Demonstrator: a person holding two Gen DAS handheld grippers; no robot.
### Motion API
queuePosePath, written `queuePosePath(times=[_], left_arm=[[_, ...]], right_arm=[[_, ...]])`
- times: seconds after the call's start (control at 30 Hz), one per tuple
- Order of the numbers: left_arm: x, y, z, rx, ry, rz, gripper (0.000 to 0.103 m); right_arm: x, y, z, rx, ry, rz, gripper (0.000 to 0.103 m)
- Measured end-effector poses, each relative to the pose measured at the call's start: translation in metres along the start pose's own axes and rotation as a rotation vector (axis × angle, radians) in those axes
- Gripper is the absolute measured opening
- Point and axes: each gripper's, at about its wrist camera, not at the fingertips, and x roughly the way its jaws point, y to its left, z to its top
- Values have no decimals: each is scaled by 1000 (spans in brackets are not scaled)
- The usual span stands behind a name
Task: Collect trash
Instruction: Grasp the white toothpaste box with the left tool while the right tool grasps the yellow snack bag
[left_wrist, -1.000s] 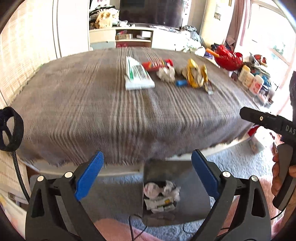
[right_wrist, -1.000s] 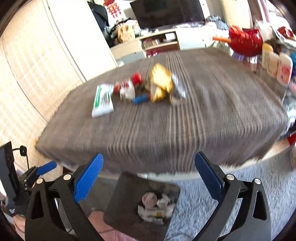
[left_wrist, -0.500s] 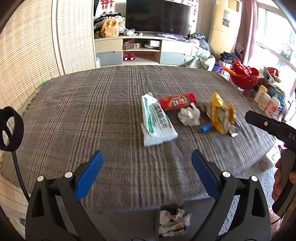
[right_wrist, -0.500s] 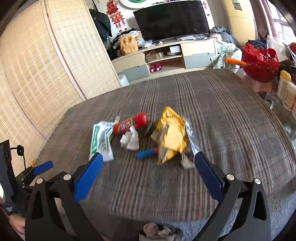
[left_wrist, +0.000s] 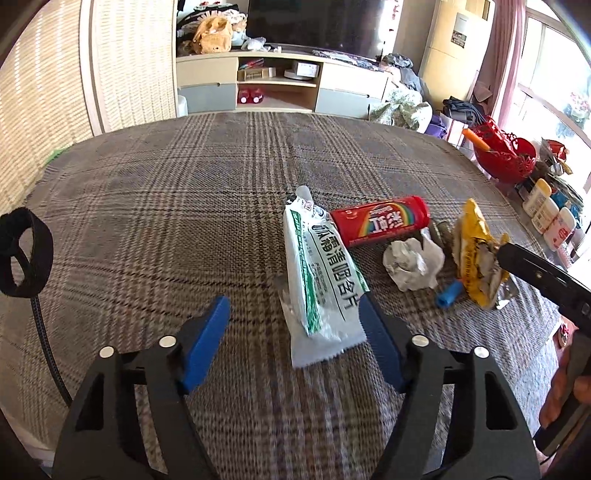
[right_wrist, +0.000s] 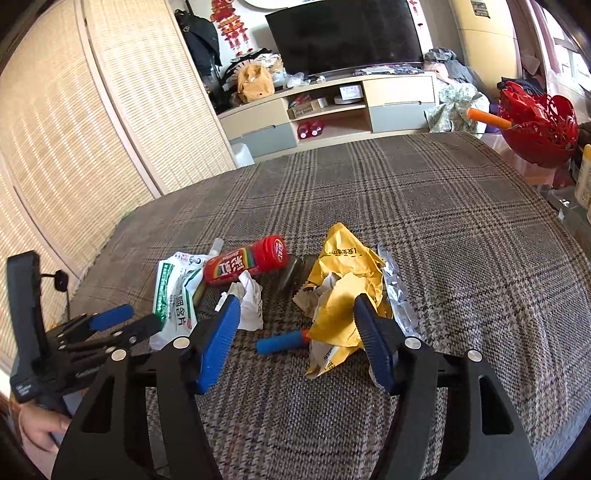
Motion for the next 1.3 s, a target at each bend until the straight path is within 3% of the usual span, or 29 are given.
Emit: queuePosePath(times=[0.3, 0.6, 0.63, 0.67, 0.73, 0.8, 1.1, 1.13, 1.3], left_arm=[[30, 0, 2, 9, 24, -9, 65], [32, -14, 6, 33, 6, -32, 39], [29, -15, 6, 36, -8, -29, 30], [27, -14, 7, 36, -18, -29, 26], [23, -12, 9, 28, -22, -36, 13], [21, -9, 9, 30, -22, -33, 8], [10, -9, 6, 65, -38, -35, 4], [7, -9, 6, 68, -44, -36, 3], [-11, -12, 13, 77, -79, -34, 3]], right_arm=[[11, -10, 1, 9, 2, -69, 65], [15, -10, 2, -4, 4, -64, 63], [14, -10, 2, -4, 3, -62, 59], [13, -11, 2, -3, 4, -68, 45], [13, -14, 2, 5, 7, -68, 36], [12, -17, 2, 4, 10, -73, 34], [-2, -13, 5, 5, -18, -54, 13], [-5, -11, 6, 2, -27, -48, 8], [-15, -3, 10, -18, -53, -23, 7]])
